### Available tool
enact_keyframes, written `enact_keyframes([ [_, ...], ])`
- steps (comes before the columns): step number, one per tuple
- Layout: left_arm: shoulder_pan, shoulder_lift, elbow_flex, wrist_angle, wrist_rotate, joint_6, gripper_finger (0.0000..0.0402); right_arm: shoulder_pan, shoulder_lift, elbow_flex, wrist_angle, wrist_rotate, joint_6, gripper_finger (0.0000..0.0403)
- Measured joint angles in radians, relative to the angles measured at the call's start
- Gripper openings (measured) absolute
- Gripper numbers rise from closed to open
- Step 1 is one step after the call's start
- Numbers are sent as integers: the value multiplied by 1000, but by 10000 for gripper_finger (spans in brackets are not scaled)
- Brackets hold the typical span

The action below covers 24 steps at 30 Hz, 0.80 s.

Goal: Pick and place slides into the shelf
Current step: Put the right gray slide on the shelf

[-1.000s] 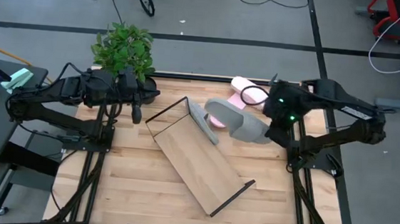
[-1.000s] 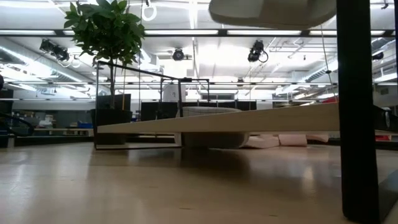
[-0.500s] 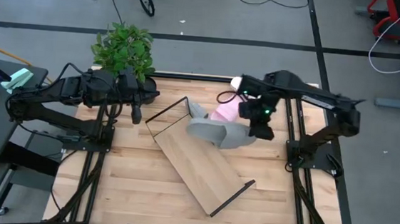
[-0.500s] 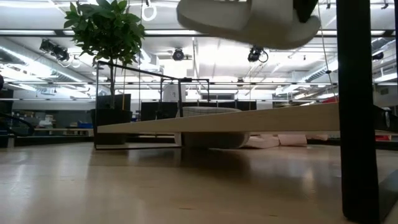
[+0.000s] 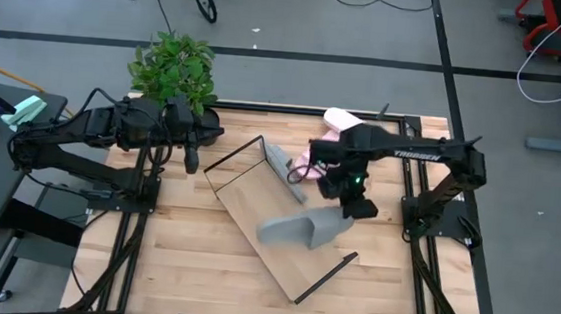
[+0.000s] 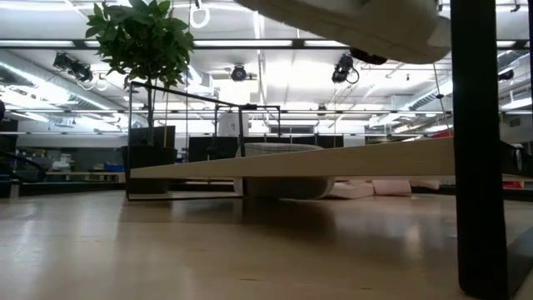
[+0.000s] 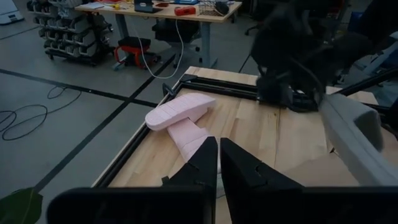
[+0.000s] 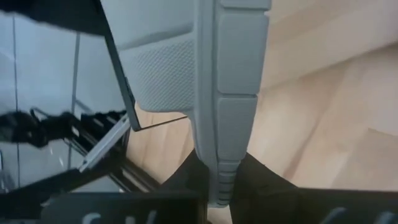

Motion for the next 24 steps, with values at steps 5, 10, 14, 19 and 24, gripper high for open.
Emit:
enact_keyframes([
  [5,0,0,0,0,0,0,18,57,45,-25,10,18,-81,32],
  [10,0,0,0,0,1,0,12,83,103,-33,13,26,-153,32],
  [14,0,0,0,0,1,0,15,86,141,-33,28,30,-179,32],
  [19,0,0,0,0,1,0,23,88,186,-33,30,30,-210,32],
  [24,0,0,0,0,1,0,21,103,214,-33,31,30,-213,32],
])
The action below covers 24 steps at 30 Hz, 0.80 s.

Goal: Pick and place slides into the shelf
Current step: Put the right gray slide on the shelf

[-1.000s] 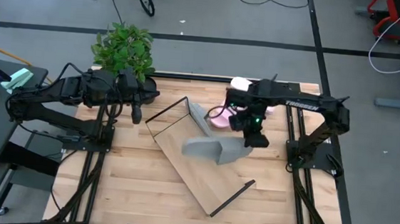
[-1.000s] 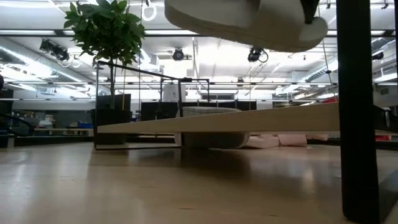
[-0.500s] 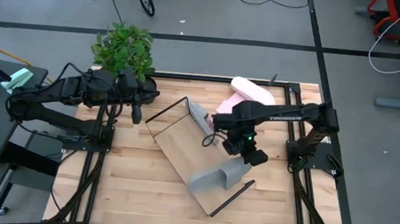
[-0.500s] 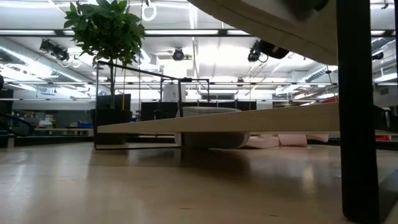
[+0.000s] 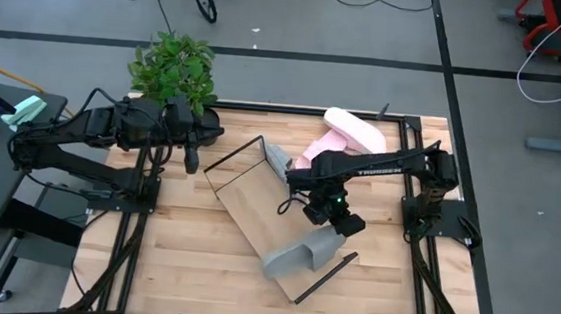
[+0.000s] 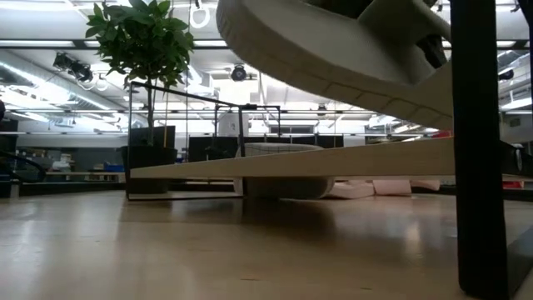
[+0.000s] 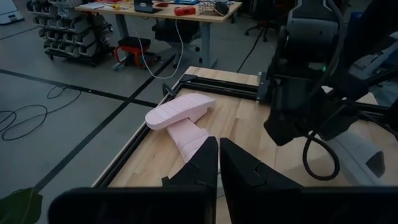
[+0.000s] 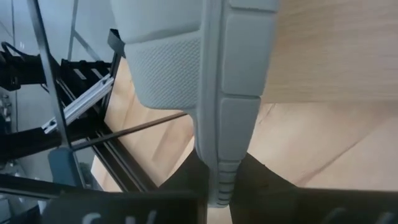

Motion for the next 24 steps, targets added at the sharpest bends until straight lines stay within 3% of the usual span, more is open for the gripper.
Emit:
enact_keyframes([
  [24,0,0,0,-1,0,1,13,45,8,-1,-17,17,-64,32],
])
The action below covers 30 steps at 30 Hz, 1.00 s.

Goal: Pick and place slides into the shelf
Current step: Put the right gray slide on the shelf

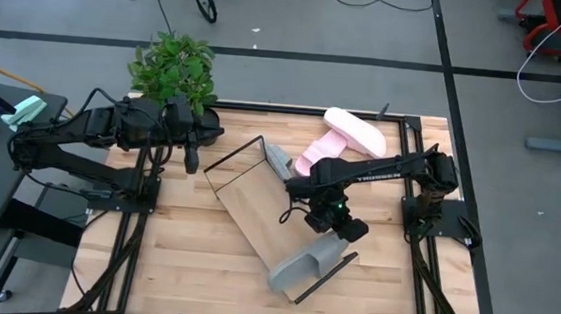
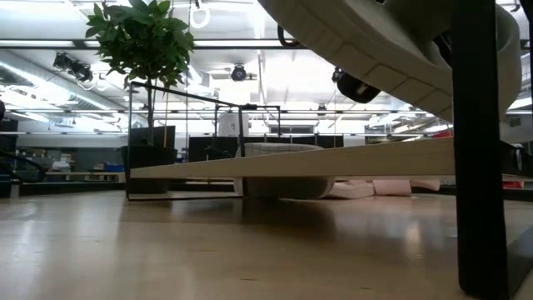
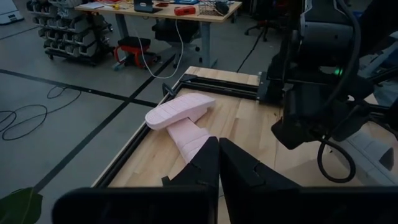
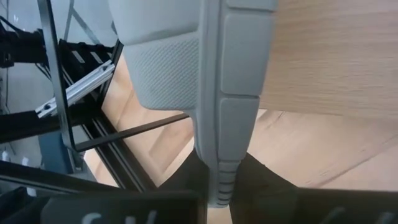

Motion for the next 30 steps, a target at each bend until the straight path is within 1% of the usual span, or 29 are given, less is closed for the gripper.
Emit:
enact_keyframes([
  [7,0,0,0,0,0,0,18,0,-1,-5,-7,-19,-6,32],
  [12,0,0,0,0,0,1,24,0,-1,-45,-7,-41,-6,32],
  [18,0,0,0,0,0,2,15,-1,-1,-98,10,-46,-5,32],
  [23,0,0,0,-1,0,3,13,0,-1,-100,34,-43,-1,35],
  [30,0,0,0,-1,0,3,24,0,-1,-100,86,-38,-15,41],
])
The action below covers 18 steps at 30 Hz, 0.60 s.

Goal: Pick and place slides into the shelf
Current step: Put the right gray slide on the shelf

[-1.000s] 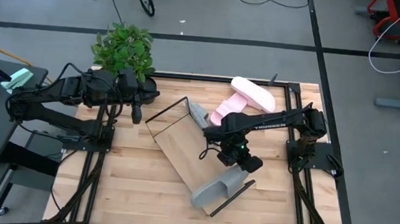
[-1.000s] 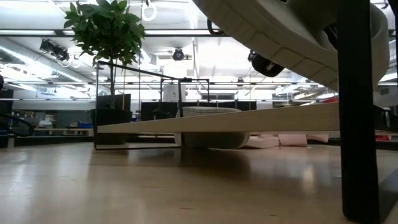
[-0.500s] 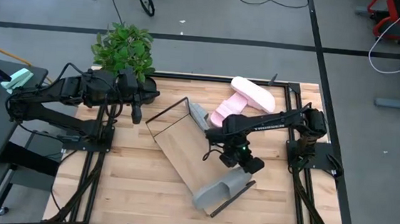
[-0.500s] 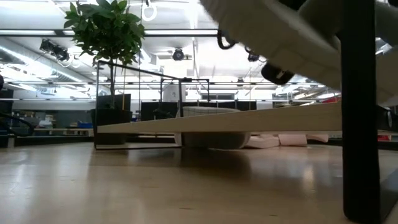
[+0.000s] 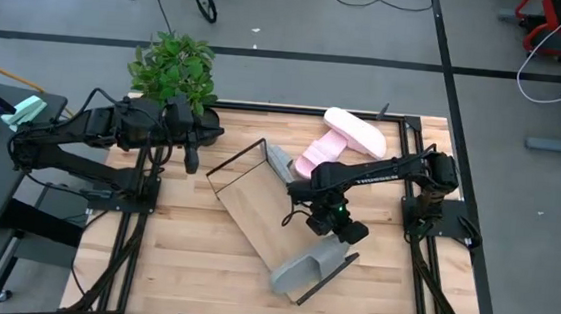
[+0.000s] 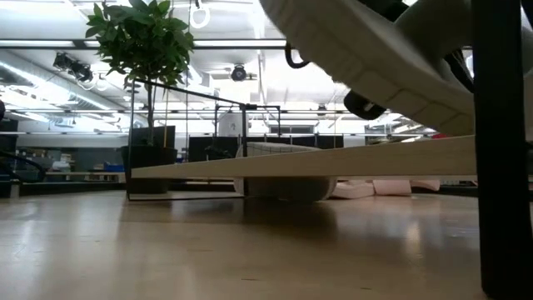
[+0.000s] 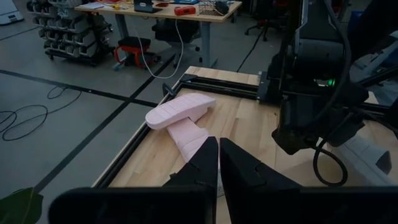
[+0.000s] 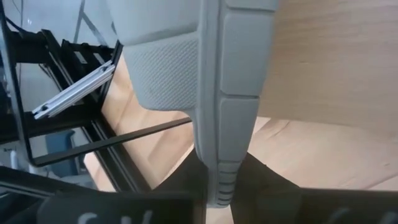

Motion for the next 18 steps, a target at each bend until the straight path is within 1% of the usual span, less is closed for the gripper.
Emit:
enact_keyframes([
  [10,0,0,0,0,0,0,12,0,0,0,4,0,-2,44],
  [18,0,0,0,-1,0,1,23,25,0,0,-11,7,18,44],
])
